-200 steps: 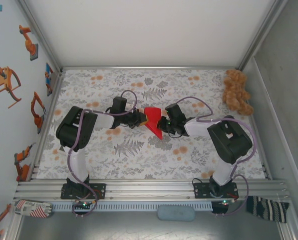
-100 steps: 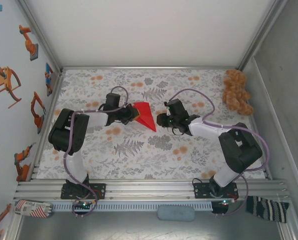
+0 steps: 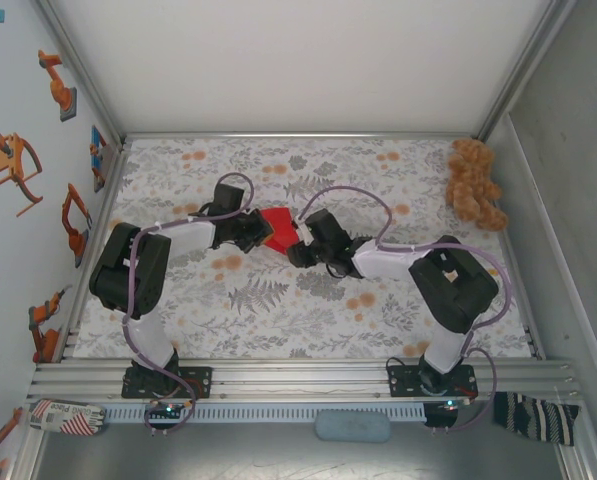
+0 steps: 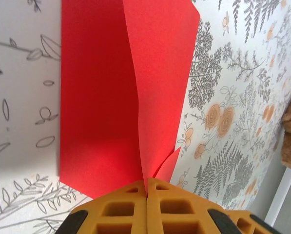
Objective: Fold a paper plane with a square sheet of paper (pick it up from the middle)
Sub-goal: Fourth fold the wing at the center of the table.
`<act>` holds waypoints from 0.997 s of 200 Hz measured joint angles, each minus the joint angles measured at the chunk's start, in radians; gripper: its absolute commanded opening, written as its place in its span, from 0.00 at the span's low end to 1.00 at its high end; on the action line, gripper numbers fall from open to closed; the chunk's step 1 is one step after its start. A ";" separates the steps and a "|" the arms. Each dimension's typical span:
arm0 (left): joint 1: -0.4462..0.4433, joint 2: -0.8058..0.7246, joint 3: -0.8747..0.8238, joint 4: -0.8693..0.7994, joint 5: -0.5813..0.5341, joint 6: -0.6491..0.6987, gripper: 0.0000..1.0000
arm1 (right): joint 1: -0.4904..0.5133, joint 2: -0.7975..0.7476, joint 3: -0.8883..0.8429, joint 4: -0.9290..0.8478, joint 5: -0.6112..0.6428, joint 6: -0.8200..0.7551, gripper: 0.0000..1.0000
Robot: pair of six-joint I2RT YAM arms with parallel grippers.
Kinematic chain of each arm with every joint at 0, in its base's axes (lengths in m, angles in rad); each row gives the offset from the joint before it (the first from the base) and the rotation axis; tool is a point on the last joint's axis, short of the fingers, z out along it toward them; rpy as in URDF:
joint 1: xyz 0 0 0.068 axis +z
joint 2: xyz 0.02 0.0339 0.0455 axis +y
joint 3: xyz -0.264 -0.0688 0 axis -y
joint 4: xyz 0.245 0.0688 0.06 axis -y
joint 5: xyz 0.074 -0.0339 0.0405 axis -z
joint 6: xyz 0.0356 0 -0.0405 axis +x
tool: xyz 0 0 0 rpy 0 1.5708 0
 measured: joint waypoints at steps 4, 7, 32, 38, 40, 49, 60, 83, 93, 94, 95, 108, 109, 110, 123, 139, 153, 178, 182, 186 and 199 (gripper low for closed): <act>-0.002 0.000 0.002 -0.007 -0.001 -0.002 0.08 | 0.008 0.005 0.000 0.008 0.002 -0.014 0.47; -0.004 -0.001 0.004 -0.012 -0.002 -0.003 0.08 | 0.014 0.007 0.000 0.013 0.004 -0.020 0.47; -0.012 -0.006 0.013 -0.040 -0.011 -0.014 0.08 | 0.039 0.045 0.000 0.056 0.019 -0.071 0.41; -0.013 -0.008 0.014 -0.045 -0.012 -0.018 0.08 | 0.040 0.054 0.000 0.064 0.023 -0.079 0.41; -0.013 -0.009 0.014 -0.048 -0.013 -0.018 0.08 | 0.040 0.056 -0.001 0.067 0.024 -0.080 0.41; -0.013 -0.012 0.014 -0.055 -0.014 -0.024 0.08 | 0.039 0.065 -0.002 0.075 0.034 -0.088 0.39; -0.013 -0.016 0.015 -0.064 -0.015 -0.029 0.08 | 0.039 0.071 -0.003 0.088 0.043 -0.098 0.37; -0.014 -0.018 0.026 -0.081 -0.018 -0.033 0.08 | 0.039 0.078 -0.003 0.113 0.045 -0.109 0.36; -0.014 -0.019 0.030 -0.083 -0.018 -0.033 0.08 | 0.039 0.084 -0.003 0.123 0.044 -0.113 0.37; -0.014 -0.020 0.030 -0.083 -0.018 -0.033 0.08 | 0.039 0.084 -0.003 0.124 0.044 -0.114 0.37; -0.014 -0.020 0.031 -0.084 -0.018 -0.033 0.08 | 0.039 0.085 -0.003 0.125 0.045 -0.114 0.37; -0.014 -0.023 0.034 -0.088 -0.018 -0.034 0.08 | 0.039 0.093 -0.003 0.129 0.044 -0.118 0.38; -0.014 -0.023 0.034 -0.089 -0.018 -0.034 0.08 | 0.039 0.093 -0.003 0.130 0.044 -0.119 0.38; -0.015 -0.023 0.035 -0.089 -0.018 -0.034 0.08 | 0.039 0.094 -0.003 0.130 0.044 -0.119 0.38; -0.016 -0.023 0.040 -0.093 -0.019 -0.036 0.08 | 0.039 0.102 -0.003 0.134 0.044 -0.120 0.39; -0.018 -0.023 0.043 -0.097 -0.022 -0.036 0.08 | 0.039 0.111 -0.004 0.137 0.045 -0.120 0.39; -0.018 -0.023 0.046 -0.101 -0.022 -0.036 0.08 | 0.039 0.117 -0.006 0.143 0.045 -0.121 0.35; -0.018 -0.023 0.048 -0.113 -0.022 -0.036 0.09 | 0.039 0.117 -0.015 0.151 0.045 -0.126 0.30; -0.018 -0.023 0.049 -0.115 -0.022 -0.036 0.10 | 0.039 0.117 -0.016 0.151 0.045 -0.126 0.29; -0.018 -0.023 0.050 -0.119 -0.023 -0.036 0.10 | 0.039 0.117 -0.016 0.151 0.045 -0.128 0.29; -0.018 -0.023 0.055 -0.124 -0.023 -0.036 0.11 | 0.039 0.117 -0.017 0.152 0.045 -0.130 0.26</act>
